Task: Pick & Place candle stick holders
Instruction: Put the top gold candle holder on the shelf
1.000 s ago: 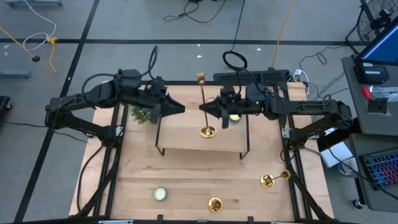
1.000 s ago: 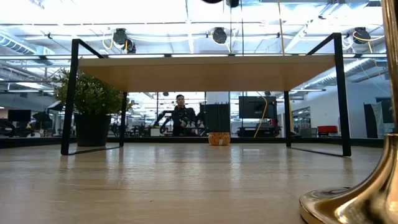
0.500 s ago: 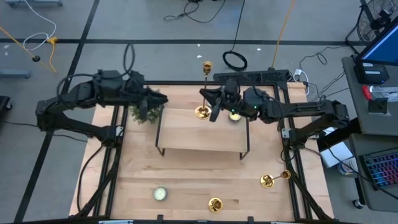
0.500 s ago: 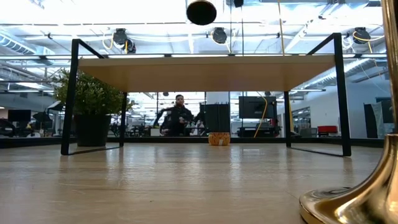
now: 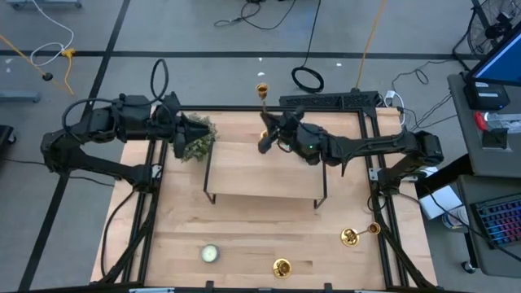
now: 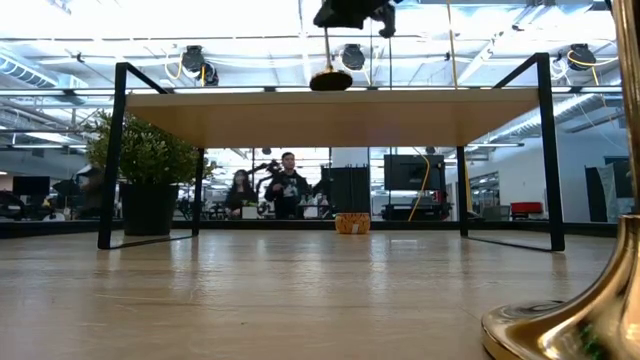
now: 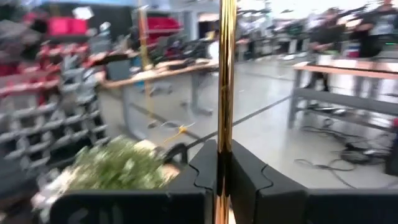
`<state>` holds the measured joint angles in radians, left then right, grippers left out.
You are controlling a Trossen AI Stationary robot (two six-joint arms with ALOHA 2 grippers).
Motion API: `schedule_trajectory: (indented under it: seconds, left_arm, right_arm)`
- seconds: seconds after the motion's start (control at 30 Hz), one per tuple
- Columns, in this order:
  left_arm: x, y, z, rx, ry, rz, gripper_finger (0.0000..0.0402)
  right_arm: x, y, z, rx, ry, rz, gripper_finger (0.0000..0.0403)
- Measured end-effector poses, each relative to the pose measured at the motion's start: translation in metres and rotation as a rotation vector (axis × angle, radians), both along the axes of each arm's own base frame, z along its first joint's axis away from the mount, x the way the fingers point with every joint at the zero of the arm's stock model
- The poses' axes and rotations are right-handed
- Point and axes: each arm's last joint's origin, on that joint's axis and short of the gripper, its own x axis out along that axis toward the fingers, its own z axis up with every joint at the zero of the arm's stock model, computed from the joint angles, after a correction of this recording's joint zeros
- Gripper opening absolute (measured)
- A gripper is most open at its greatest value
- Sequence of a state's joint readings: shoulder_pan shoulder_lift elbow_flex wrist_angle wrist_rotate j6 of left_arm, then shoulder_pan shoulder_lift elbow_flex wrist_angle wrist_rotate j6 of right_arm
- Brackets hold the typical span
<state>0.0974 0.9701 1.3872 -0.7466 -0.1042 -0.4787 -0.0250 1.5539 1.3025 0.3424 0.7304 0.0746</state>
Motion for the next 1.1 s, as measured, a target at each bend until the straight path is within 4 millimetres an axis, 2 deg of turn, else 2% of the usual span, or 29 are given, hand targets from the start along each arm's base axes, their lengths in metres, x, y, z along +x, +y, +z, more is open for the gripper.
schedule_trajectory:
  seconds: [0.17,0.3,0.47,0.7,0.9,1.1]
  left_arm:
    - [0.006,-0.003,-0.002,0.004,0.013,0.027,0.0097]
    - [0.009,-0.006,-0.003,-0.002,0.019,0.017,0.0097]
    - [0.013,-0.010,-0.005,0.001,0.030,0.015,0.0097]
    - [0.013,-0.013,-0.005,0.017,0.034,0.017,0.0097]
    - [0.013,-0.013,-0.005,0.029,0.037,0.018,0.0097]
    - [0.013,-0.013,-0.005,0.029,0.038,0.018,0.0097]
  right_arm:
    - [0.005,0.003,0.002,0.026,-0.127,-0.051,0.0011]
    - [0.015,0.011,-0.004,-0.041,-0.123,-0.039,0.0011]
    - [0.023,0.025,-0.016,-0.042,-0.074,0.015,0.0011]
    - [0.015,0.050,-0.007,-0.069,-0.055,0.088,0.0011]
    - [0.016,0.065,-0.007,0.016,-0.119,0.249,0.0011]
    - [0.014,0.086,-0.014,0.047,-0.070,0.311,0.0011]
